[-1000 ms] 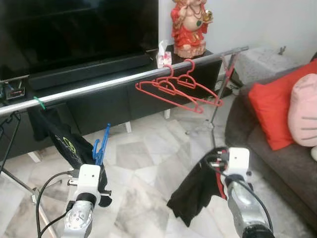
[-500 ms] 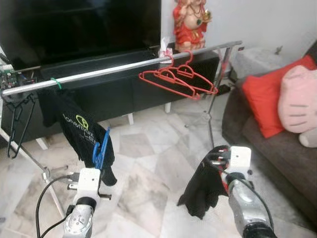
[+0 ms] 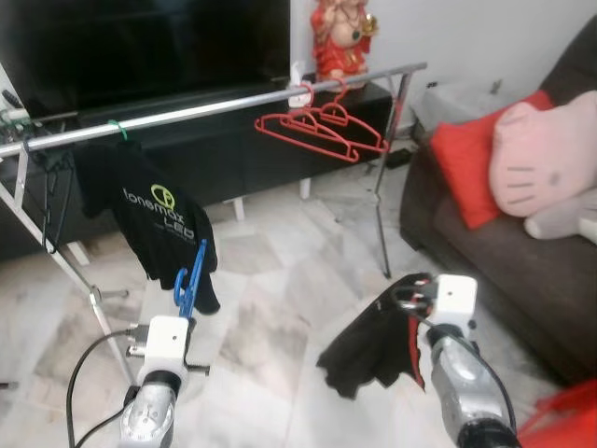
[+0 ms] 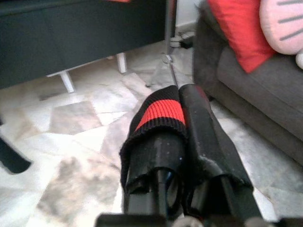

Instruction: Hang hanger

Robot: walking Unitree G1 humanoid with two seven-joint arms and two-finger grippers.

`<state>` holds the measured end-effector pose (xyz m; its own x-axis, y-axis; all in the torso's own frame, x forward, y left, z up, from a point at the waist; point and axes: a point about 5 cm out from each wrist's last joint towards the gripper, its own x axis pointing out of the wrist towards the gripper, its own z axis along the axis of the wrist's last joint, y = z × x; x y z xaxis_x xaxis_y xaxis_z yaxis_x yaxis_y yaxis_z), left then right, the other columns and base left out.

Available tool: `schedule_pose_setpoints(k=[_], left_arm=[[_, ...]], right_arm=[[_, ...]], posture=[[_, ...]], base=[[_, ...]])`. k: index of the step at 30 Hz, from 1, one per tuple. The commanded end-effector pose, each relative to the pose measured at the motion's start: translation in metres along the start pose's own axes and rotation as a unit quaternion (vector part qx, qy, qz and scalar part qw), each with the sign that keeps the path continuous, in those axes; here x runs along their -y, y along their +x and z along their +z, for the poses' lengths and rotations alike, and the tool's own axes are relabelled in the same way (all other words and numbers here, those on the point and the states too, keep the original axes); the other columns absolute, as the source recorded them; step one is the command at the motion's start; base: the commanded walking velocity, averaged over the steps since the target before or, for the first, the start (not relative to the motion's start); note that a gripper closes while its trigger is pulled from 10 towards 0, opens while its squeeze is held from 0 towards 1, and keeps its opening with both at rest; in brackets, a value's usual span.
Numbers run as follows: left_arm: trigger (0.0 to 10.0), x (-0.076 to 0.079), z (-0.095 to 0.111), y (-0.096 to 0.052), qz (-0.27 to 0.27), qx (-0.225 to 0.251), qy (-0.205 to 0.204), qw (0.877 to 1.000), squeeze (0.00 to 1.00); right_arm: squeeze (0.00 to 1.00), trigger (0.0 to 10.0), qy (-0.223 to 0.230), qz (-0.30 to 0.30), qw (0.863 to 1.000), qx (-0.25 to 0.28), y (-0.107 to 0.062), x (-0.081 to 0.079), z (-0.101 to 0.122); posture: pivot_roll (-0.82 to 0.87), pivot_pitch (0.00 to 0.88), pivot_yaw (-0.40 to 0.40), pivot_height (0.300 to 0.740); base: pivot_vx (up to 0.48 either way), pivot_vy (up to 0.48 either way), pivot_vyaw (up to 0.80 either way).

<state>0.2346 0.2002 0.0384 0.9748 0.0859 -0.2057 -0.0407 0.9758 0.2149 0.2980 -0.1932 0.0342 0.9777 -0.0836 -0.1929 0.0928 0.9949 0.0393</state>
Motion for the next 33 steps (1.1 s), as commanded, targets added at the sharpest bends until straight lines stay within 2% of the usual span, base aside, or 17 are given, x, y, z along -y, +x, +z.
schedule_pose_setpoints(k=[1,33], left_arm=[[10.0,0.0009,0.0048,0.0008,0.0,0.007,-0.01,1.0,0.0],[10.0,0.0059,0.0051,-0.0013,-0.022,0.0,-0.014,1.0,0.0]], right_arm=[[0.0,10.0,-0.002,0.008,1.0,0.027,0.0066,-0.0021,0.0161],[0.0,10.0,-0.017,0.028,0.999,0.027,0.0086,-0.0088,0.0235]], posture=[[-0.04,0.0,-0.025,0.74],[-0.04,0.0,-0.02,0.74]], base=[[-0.3,0.0,0.0],[-0.302,0.0,0.0]])
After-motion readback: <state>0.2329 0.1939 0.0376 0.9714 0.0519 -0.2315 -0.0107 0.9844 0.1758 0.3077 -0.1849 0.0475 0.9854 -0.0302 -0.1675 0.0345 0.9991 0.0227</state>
